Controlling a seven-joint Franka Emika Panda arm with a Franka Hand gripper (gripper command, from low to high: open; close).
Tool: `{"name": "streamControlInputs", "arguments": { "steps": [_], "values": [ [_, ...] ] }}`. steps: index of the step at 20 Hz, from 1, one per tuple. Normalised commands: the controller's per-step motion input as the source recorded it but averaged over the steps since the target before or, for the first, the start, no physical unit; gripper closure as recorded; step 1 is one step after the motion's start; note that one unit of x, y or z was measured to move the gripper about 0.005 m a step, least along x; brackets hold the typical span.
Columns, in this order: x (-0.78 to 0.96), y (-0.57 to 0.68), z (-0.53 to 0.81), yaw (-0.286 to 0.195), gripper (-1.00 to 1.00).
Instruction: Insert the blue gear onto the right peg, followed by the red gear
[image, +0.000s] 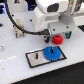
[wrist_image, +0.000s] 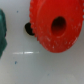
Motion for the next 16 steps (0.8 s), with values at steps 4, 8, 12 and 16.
{"name": "streamControlInputs", "arguments": {
  "steps": [4,8,12,16],
  "values": [
    [-0.01,0.01,-0.06,0.000,1.00],
    [-0.01,0.02,-0.02,0.000,1.00],
    [0.01,0.01,-0.01,0.000,1.00],
    [0.01,0.01,0.05,0.000,1.00]
  ]
}}
